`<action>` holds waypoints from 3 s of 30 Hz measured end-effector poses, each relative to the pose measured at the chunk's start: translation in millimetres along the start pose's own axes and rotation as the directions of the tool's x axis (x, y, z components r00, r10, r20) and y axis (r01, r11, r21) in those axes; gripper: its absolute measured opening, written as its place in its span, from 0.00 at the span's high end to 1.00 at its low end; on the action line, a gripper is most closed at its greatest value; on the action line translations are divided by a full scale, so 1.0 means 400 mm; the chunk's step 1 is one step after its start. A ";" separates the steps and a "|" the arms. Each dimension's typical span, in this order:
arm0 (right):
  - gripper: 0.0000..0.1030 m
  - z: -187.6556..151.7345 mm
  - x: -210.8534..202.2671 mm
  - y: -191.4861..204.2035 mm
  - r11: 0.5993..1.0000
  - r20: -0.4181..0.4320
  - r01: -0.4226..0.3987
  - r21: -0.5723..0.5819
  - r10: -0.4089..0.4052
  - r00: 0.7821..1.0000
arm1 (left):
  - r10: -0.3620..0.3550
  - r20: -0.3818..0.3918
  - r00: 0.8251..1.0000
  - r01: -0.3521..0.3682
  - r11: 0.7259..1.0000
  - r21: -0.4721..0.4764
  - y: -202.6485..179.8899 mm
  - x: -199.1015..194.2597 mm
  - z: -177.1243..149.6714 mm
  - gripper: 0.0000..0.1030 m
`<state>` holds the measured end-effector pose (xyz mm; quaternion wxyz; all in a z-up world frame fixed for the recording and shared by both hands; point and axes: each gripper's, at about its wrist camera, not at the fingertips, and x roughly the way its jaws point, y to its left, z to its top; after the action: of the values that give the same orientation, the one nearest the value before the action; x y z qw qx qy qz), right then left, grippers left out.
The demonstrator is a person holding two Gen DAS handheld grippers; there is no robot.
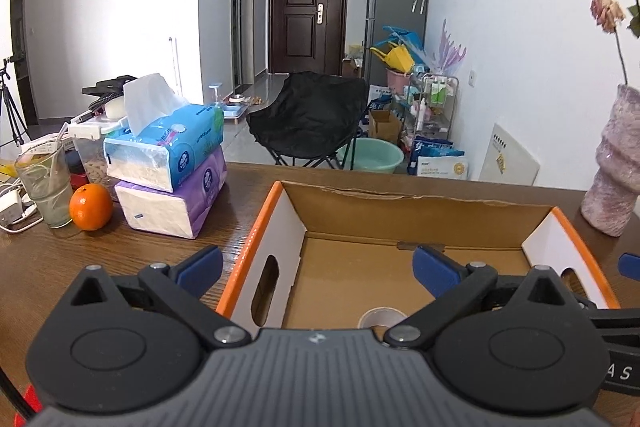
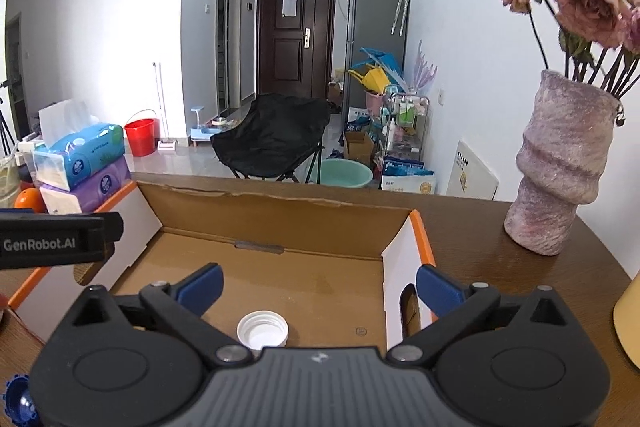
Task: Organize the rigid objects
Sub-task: 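Withdraw both tools from the box back toward the table objects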
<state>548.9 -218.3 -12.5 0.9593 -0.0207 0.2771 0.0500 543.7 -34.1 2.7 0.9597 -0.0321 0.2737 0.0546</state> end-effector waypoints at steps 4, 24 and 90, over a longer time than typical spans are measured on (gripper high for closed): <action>0.00 0.003 -0.037 0.002 1.000 0.031 0.005 -0.003 -0.005 0.999 | -0.007 0.017 1.000 0.007 1.000 0.000 0.003 -0.028 -0.002 0.00; 0.00 -0.045 -0.233 0.011 1.000 0.115 0.006 -0.013 -0.005 0.993 | -0.009 0.083 0.997 0.011 1.000 -0.019 0.058 -0.213 -0.046 0.00; 0.00 -0.388 -0.658 0.242 0.992 0.059 -0.083 -0.091 0.089 0.994 | 0.034 0.061 0.998 -0.031 0.998 -0.059 0.393 -0.721 -0.388 0.00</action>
<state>234.9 -154.7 -4.7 0.9627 -0.0497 0.2447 0.1042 199.8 82.6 18.7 0.9654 -0.0538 0.2427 0.0791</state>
